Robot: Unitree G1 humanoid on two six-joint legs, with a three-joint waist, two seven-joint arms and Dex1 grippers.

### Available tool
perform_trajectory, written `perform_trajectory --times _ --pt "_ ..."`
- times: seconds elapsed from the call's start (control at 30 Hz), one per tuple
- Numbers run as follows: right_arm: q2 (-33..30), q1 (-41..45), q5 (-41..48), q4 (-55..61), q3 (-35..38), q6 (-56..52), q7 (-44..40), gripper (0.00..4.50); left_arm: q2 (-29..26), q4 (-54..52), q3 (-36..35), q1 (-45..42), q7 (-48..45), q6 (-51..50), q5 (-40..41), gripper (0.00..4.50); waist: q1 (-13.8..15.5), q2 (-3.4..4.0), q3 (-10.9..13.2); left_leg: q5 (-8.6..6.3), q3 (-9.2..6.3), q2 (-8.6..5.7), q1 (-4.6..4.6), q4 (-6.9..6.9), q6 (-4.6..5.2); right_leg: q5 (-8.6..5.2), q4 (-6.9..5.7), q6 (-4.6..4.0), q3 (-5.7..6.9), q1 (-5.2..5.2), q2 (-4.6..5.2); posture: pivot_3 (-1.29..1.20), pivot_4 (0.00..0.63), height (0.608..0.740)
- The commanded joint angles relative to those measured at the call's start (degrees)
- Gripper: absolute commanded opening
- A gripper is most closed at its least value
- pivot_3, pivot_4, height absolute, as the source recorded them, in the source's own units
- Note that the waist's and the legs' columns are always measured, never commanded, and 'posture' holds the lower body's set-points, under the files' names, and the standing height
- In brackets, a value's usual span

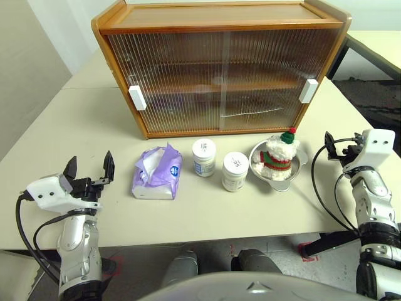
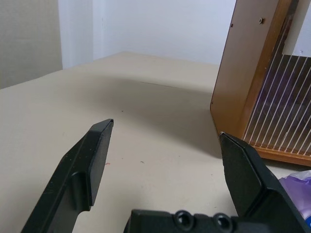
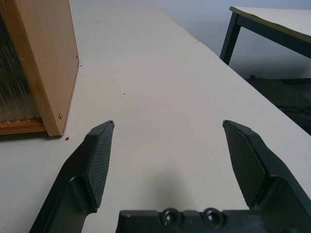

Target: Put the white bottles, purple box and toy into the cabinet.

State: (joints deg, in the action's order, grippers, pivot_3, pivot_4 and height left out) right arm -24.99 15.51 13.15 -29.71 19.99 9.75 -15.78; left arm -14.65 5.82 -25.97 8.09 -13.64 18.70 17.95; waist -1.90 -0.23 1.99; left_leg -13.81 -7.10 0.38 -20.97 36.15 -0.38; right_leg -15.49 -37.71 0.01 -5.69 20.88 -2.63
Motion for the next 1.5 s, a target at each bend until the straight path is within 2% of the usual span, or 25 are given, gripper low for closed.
perform_trajectory --times 0.03,0.23,0.33,0.43,0.57,0.7,0.83,0.87,1.07,1.23,1.33,1.5 --pt "-1.1 0.9 1.0 1.1 1.4 0.5 -0.3 4.45 -1.0 -0.1 0.0 -0.9 0.0 -1.0 0.0 4.50 0.0 -0.02 0.1 0.00 0.00 0.00 0.00 0.00 0.00 0.00 0.00 0.00 0.00 0.00 0.00 -0.10 0.049 0.740" --pt "-6.9 10.8 4.8 1.2 4.7 0.6 -2.5 4.45 -3.5 -0.5 -1.6 -2.6 0.6 -2.0 0.8 4.50 -0.4 0.29 0.3 0.00 0.15 -0.02 -0.07 0.10 0.03 0.06 0.00 0.01 -0.18 0.08 -0.02 -0.08 0.035 0.740" --pt "-9.0 17.7 7.6 1.9 3.7 -2.0 -7.7 4.45 -5.9 -0.6 -2.8 -5.0 0.7 -3.3 1.5 4.50 -0.8 0.18 0.3 -0.04 0.19 0.00 -0.03 0.15 0.10 0.11 0.00 0.12 -0.20 0.05 -0.12 -0.08 0.032 0.740" --pt "-9.5 20.1 11.6 4.8 2.8 -7.0 -13.8 4.45 -7.4 -1.9 -3.3 -6.4 0.8 -5.1 2.3 4.50 -1.0 -0.11 0.2 -0.06 0.18 0.10 -0.02 0.20 0.13 0.22 0.01 0.07 -0.13 0.02 -0.54 -0.08 0.034 0.740" --pt "-10.7 20.2 22.1 14.4 1.6 -22.4 -23.3 4.45 -9.3 -2.8 -3.5 -7.7 0.2 -9.0 4.1 4.50 -1.1 -0.06 0.2 -0.12 0.22 0.05 -0.04 0.19 0.20 0.17 0.01 0.05 -0.08 0.06 -0.63 -0.08 0.034 0.740" --pt "-13.2 18.9 31.9 24.5 0.9 -38.2 -28.3 4.45 -10.3 -5.8 -3.2 -8.5 0.1 -12.5 5.7 4.50 -0.9 -0.07 0.2 -0.15 0.33 -0.16 -0.13 0.32 0.20 0.08 0.03 0.13 -0.07 0.06 -0.67 -0.08 0.029 0.740" --pt "-16.4 17.1 38.4 31.3 0.0 -49.2 -31.3 4.45 -10.3 -7.1 -2.6 -10.7 0.4 -14.8 6.1 4.50 -0.7 -0.14 0.2 -0.34 0.69 -0.30 -0.27 0.78 0.24 -0.09 0.10 -0.11 0.00 -0.09 -0.97 -0.07 0.029 0.740" --pt "-16.9 16.8 39.4 32.3 0.0 -51.1 -31.8 4.45 -10.2 -7.4 -2.4 -11.2 0.4 -15.3 6.1 4.50 -0.7 -0.16 0.2 -0.34 0.87 -0.30 -0.25 0.83 0.24 -0.19 0.17 -0.36 0.00 -0.15 -1.00 -0.07 0.029 0.740" --pt "-18.6 16.4 45.5 37.3 -1.4 -60.4 -34.6 4.45 -10.0 -11.1 -1.2 -14.5 1.5 -19.5 6.5 4.50 -0.7 -0.31 0.3 -0.37 1.07 -0.21 -0.07 1.21 0.24 0.05 0.21 -0.41 -0.15 -0.42 -1.31 -0.06 0.038 0.740" --pt "-16.1 16.3 48.5 41.8 -3.9 -63.3 -34.4 4.45 -7.9 -11.4 2.2 -17.9 2.1 -21.7 5.6 4.50 -0.7 -0.29 0.3 -0.41 1.02 -0.14 0.03 1.48 0.23 0.15 0.19 -0.46 -0.17 -0.53 -1.45 -0.05 0.039 0.740" --pt "-15.0 16.0 49.0 43.3 -4.4 -63.7 -33.9 4.50 -7.0 -11.0 3.8 -19.1 2.2 -22.7 5.3 3.84 -0.7 -0.31 0.4 -0.42 1.00 -0.13 -0.02 1.58 0.23 0.18 0.19 -0.46 -0.18 -0.52 -1.47 -0.05 0.040 0.740" --pt "-14.4 15.8 50.8 45.0 -4.6 -64.9 -32.7 4.50 -6.2 -10.5 5.2 -19.5 2.2 -22.7 4.5 2.10 -0.5 -0.31 0.4 -0.54 1.04 -0.14 -0.09 1.59 0.26 0.16 0.24 -0.42 -0.28 -0.45 -1.47 -0.06 0.039 0.740"
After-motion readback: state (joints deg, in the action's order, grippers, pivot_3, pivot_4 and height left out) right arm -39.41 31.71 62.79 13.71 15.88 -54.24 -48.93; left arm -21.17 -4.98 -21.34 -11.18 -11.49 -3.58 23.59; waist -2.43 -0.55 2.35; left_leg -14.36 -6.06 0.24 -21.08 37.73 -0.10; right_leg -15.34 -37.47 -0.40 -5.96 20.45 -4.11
